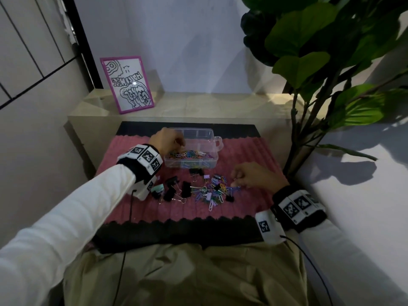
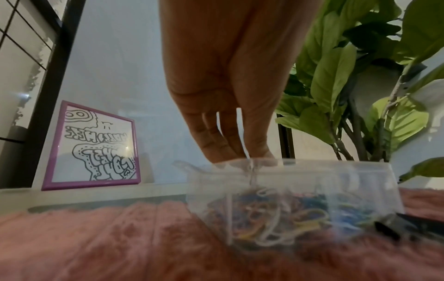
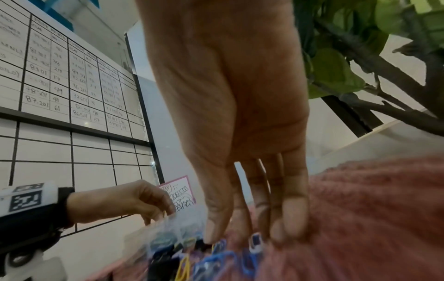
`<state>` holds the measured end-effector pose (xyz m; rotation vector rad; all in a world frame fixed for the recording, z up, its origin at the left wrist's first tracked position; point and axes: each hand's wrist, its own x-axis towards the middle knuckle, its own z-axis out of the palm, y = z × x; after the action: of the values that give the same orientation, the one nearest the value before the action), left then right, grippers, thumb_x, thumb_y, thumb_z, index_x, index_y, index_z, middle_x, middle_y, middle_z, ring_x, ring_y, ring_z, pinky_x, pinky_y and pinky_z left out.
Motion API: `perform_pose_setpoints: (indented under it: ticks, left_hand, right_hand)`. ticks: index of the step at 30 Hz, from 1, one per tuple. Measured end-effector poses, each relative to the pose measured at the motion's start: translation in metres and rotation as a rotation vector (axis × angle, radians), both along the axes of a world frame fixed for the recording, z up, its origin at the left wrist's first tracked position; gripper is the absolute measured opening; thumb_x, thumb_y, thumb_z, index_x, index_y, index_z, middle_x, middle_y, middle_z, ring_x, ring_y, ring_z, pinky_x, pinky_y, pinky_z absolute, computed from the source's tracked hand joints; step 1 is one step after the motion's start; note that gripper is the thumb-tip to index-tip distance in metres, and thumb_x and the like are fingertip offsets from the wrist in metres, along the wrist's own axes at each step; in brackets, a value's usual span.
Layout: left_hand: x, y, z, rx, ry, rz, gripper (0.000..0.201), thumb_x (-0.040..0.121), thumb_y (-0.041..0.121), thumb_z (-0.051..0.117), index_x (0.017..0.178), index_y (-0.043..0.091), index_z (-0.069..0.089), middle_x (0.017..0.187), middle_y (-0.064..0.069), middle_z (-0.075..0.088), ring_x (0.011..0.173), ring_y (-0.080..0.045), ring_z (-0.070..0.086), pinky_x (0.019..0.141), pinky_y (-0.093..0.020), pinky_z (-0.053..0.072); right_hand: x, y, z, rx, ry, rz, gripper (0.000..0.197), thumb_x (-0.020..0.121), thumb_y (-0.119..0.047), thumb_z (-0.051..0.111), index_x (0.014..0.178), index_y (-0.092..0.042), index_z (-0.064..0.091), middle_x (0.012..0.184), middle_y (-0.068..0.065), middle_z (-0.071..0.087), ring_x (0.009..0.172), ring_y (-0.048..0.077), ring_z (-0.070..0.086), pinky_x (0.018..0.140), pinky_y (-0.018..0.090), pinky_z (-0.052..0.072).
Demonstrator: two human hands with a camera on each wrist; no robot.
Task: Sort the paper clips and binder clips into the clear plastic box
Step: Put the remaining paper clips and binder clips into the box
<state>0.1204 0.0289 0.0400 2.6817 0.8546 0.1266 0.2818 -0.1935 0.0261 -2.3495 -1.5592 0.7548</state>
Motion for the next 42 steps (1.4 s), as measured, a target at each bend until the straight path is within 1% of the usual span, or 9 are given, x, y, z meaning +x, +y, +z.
perform_pose_setpoints:
  ticks: [4,9,12,14,22,26,30,35,42]
  left_hand:
    - [-0.003,-0.01,-0.004,0.08,0.03,-0.034,0.034,0.08,0.008,0.063,0.113,0.017,0.06,0.115,-0.007,0.058,0.1,-0.024,0.057,0.089,-0.046,0.05]
    - [-0.005,-0.063,0.002,0.155,-0.118,-0.233,0.021,0.086,0.014,0.056,0.106,0.012,0.061,0.109,-0.009,0.058,0.099,-0.024,0.057,0.086,-0.04,0.049]
    - [0.006,-0.093,-0.004,-0.034,0.025,-0.432,0.02,0.084,0.012,0.06,0.102,0.009,0.065,0.105,-0.007,0.066,0.096,-0.02,0.06,0.084,-0.021,0.042]
    - [0.017,-0.103,-0.01,-0.07,0.154,-0.471,0.029,0.08,0.012,0.065,0.108,0.008,0.062,0.11,-0.01,0.064,0.1,-0.022,0.058,0.084,-0.025,0.04]
    - [0.029,-0.104,-0.015,-0.126,0.21,-0.416,0.033,0.077,0.007,0.066,0.108,0.002,0.055,0.104,-0.014,0.066,0.098,-0.026,0.06,0.076,-0.024,0.039]
    - [0.022,-0.094,-0.007,-0.129,0.114,-0.389,0.023,0.08,0.009,0.064,0.103,0.004,0.065,0.102,-0.011,0.069,0.096,-0.023,0.062,0.085,-0.029,0.045]
    - [0.01,-0.072,0.006,-0.176,0.04,-0.296,0.022,0.081,0.008,0.064,0.102,0.004,0.066,0.104,-0.007,0.068,0.093,-0.016,0.059,0.082,-0.022,0.04]
    - [-0.007,-0.026,0.027,-0.082,-0.114,-0.093,0.019,0.081,0.006,0.064,0.098,0.004,0.069,0.1,-0.01,0.071,0.079,-0.007,0.057,0.07,-0.011,0.04]
    - [-0.012,-0.007,0.017,-0.012,0.059,-0.032,0.025,0.082,-0.003,0.055,0.103,0.003,0.066,0.101,-0.016,0.07,0.094,-0.024,0.066,0.085,-0.028,0.05]
  right_hand:
    - [-0.008,0.002,-0.009,0.032,-0.023,0.093,0.042,0.073,-0.023,0.076,0.107,-0.005,0.059,0.092,-0.003,0.051,0.087,0.012,0.047,0.06,0.018,0.034]
    - [-0.006,0.005,-0.015,0.069,0.071,0.088,0.016,0.071,-0.011,0.076,0.082,-0.014,0.064,0.071,-0.012,0.053,0.073,0.01,0.052,0.061,0.019,0.038]
    - [0.004,0.002,-0.013,0.166,0.125,0.016,0.02,0.071,-0.005,0.075,0.069,-0.021,0.063,0.069,-0.008,0.059,0.066,0.004,0.053,0.062,0.016,0.04]
    - [0.01,-0.003,-0.011,0.282,0.179,-0.035,0.019,0.07,-0.002,0.074,0.069,-0.018,0.065,0.071,-0.004,0.063,0.067,0.004,0.058,0.065,0.017,0.045]
    - [0.017,-0.014,-0.014,0.569,0.461,-0.293,0.024,0.069,0.003,0.073,0.066,-0.02,0.067,0.062,-0.014,0.07,0.063,-0.003,0.063,0.066,0.013,0.051]
    - [0.011,-0.015,-0.012,0.626,0.773,-0.393,0.015,0.077,0.007,0.065,0.075,-0.008,0.064,0.064,-0.001,0.069,0.063,0.017,0.071,0.059,0.024,0.058]
    - [0.007,-0.009,-0.011,0.584,0.886,-0.455,0.011,0.083,0.003,0.059,0.08,-0.007,0.063,0.074,0.006,0.064,0.06,0.013,0.068,0.056,0.021,0.055]
    - [0.006,0.005,-0.016,0.411,1.026,-0.441,0.013,0.09,0.002,0.049,0.088,0.0,0.062,0.084,0.01,0.063,0.073,0.012,0.064,0.059,0.016,0.054]
    - [-0.008,0.051,0.021,0.421,1.07,-0.302,0.018,0.093,0.002,0.042,0.1,0.006,0.059,0.111,0.018,0.058,0.101,0.024,0.06,0.081,0.023,0.056]
